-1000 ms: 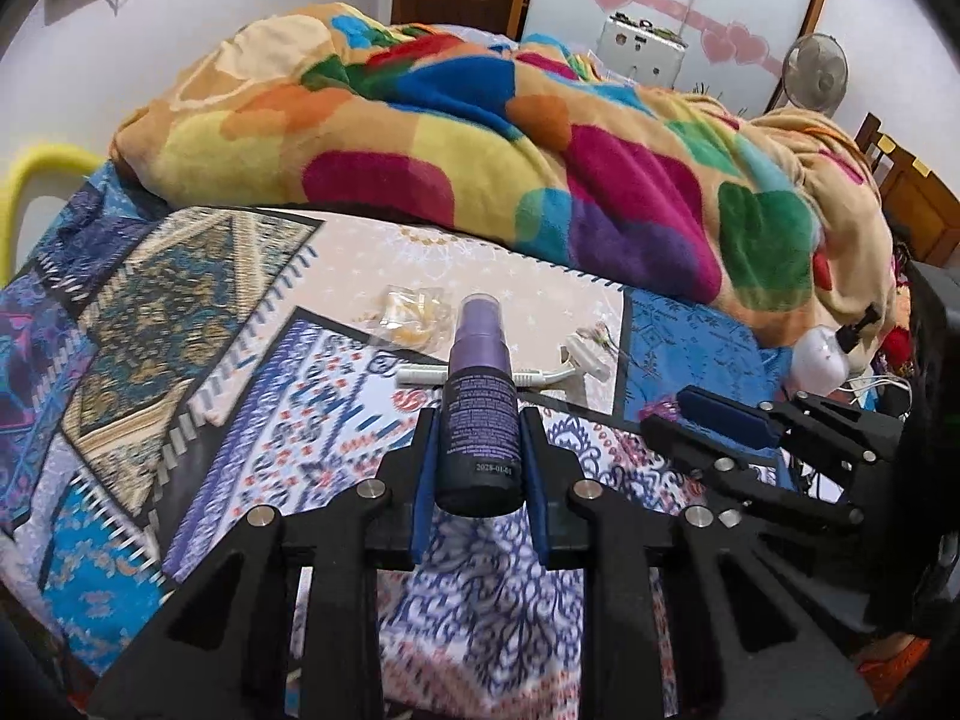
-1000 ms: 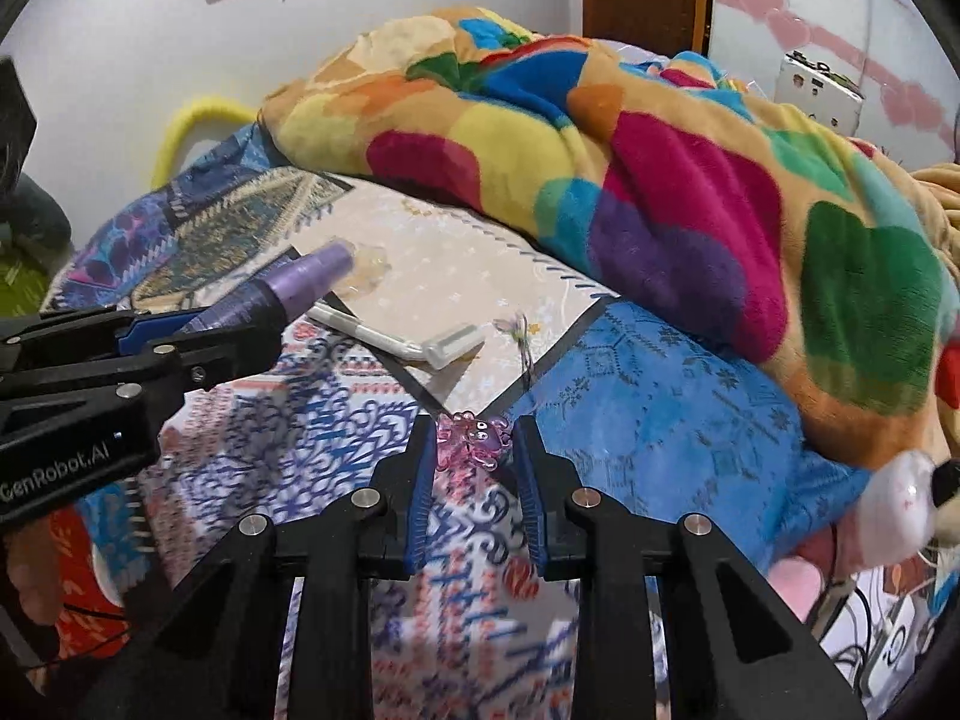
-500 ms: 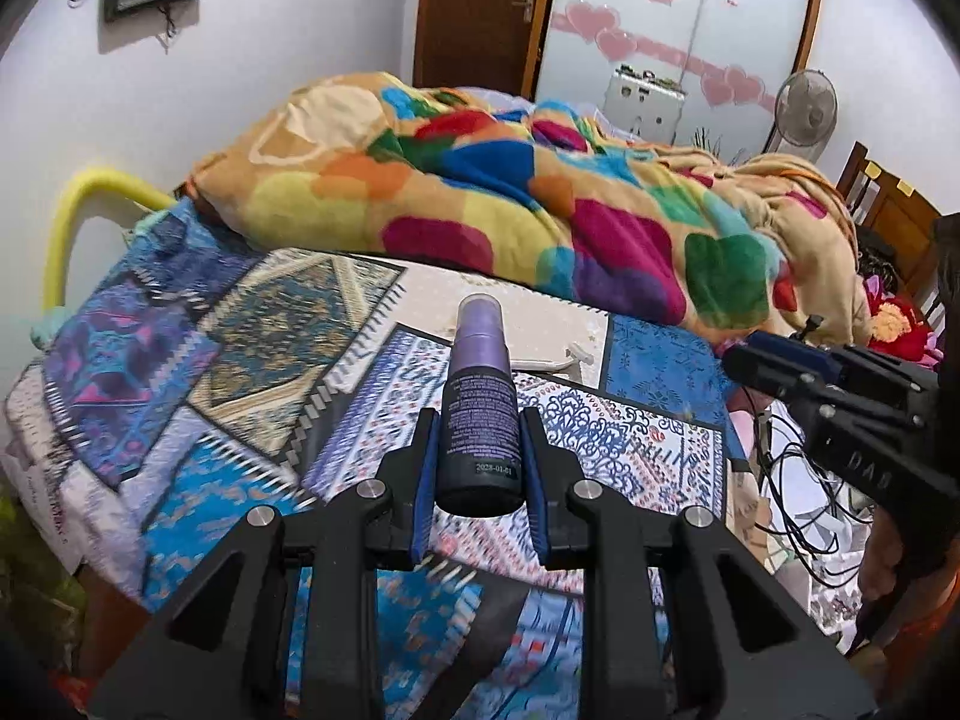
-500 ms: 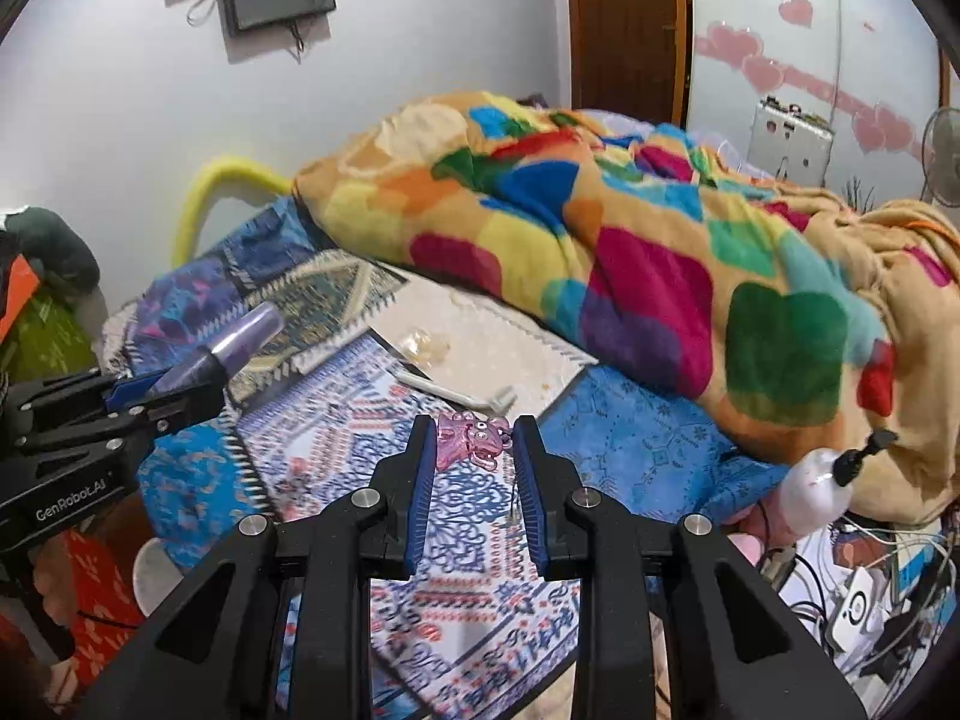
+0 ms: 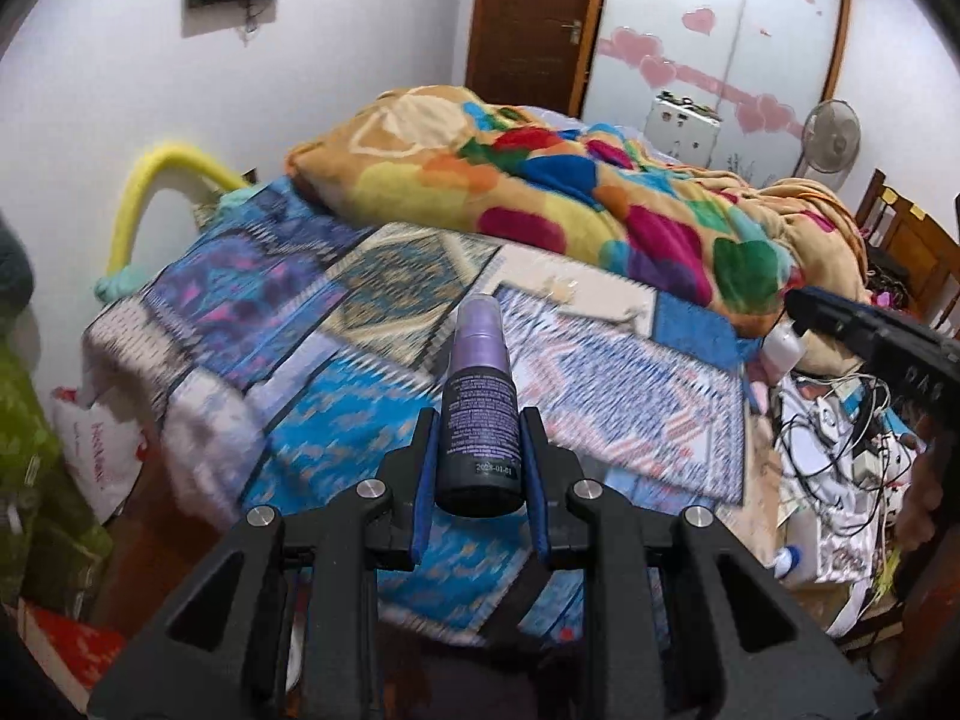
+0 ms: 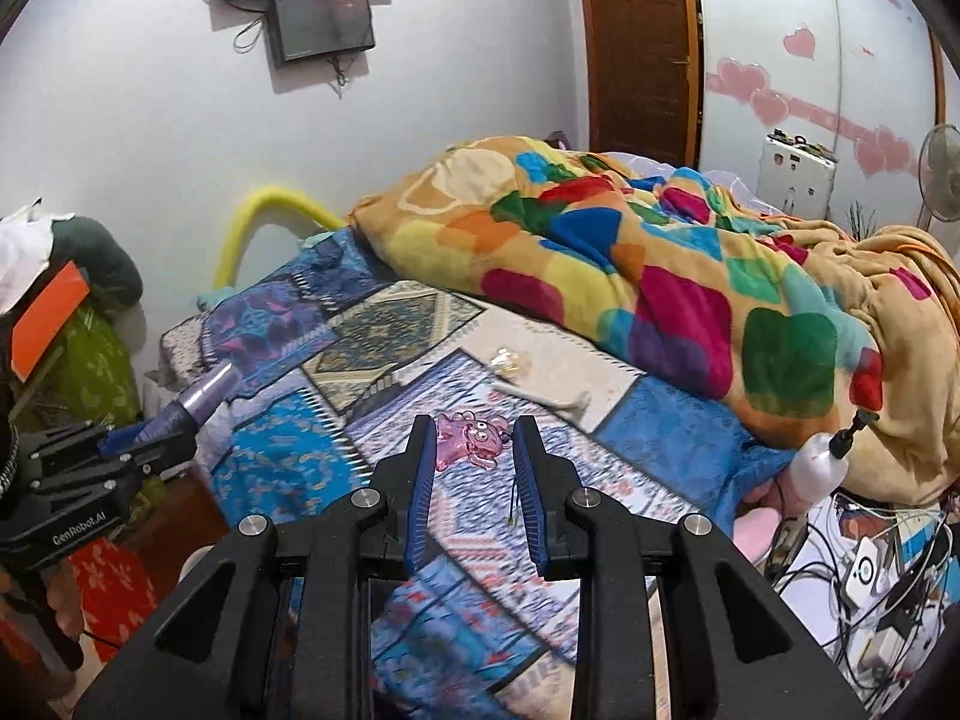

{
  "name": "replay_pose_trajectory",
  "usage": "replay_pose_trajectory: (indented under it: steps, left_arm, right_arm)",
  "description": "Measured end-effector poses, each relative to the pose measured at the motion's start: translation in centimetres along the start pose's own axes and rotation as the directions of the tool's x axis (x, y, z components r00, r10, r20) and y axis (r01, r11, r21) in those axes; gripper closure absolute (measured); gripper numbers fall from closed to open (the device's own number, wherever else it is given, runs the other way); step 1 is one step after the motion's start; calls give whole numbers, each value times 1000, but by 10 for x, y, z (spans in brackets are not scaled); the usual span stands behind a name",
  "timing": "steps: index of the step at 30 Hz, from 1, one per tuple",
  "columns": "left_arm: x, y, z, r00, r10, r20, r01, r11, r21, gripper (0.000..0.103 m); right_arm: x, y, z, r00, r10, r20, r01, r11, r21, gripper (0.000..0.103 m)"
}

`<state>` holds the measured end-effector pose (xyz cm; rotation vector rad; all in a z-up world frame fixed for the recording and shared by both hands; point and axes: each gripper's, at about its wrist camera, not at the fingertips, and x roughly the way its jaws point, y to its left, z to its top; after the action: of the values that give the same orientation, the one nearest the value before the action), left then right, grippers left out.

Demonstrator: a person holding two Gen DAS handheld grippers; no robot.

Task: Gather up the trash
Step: 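Carry the spray bottle and keychain with both tools over the white bucket, then open the right tool to drop the keychain while the left tool drops the spray bottle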

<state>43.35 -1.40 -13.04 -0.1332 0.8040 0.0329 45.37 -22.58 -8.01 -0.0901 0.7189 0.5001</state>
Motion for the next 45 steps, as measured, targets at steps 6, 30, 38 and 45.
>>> replay_pose_trajectory:
  steps: [6,30,38,45]
  left_arm:
    - [-11,51,-46,997,59,-57,-63,996,-58,78]
    - [-52,261,-178,956,224,-192,-276,909,-313,78]
    - [-37,309,-224,942,200,-270,-298,869,-396,78]
    - [-15,330,-257,926,162,-340,-309,843,-441,78]
  right_arm:
    - [-7,44,-17,999,31,-14,-31,999,-37,79]
    - [86,298,-71,921,283,-268,-353,897,-265,79]
    - [126,359,-99,862,299,-409,-430,859,-277,79]
    - [163,400,-127,804,277,-526,-473,834,-285,79]
